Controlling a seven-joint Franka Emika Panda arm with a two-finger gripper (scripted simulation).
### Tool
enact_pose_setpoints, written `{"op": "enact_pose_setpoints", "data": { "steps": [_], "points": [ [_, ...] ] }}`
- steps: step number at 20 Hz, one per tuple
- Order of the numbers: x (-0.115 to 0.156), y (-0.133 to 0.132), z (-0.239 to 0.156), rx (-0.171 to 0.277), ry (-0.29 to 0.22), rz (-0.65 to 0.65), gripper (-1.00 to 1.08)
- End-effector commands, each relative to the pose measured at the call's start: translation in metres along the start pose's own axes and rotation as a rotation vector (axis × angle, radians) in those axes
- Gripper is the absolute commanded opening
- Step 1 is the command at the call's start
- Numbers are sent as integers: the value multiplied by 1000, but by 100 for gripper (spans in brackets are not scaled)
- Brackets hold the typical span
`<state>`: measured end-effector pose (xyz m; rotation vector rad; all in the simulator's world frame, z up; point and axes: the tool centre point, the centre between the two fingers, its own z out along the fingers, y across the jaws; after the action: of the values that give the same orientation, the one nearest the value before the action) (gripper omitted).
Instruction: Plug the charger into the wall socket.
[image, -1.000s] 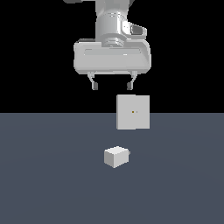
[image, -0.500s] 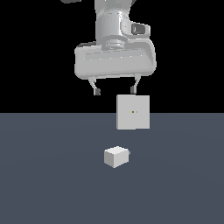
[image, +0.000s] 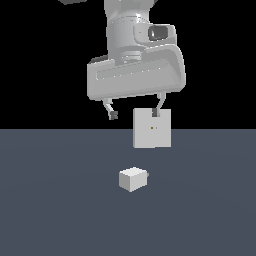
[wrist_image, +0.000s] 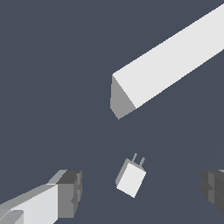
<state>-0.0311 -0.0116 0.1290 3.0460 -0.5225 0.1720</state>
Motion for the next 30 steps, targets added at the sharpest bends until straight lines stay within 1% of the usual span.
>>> {"op": "enact_pose_setpoints", "data": {
  "steps": [1,19,30],
  "points": [
    [-5,2,6,-6,15,51,100],
    [-38,10,44,-48,106,364,100],
    [-49,10,59,-66,138,475,100]
  ]
}}
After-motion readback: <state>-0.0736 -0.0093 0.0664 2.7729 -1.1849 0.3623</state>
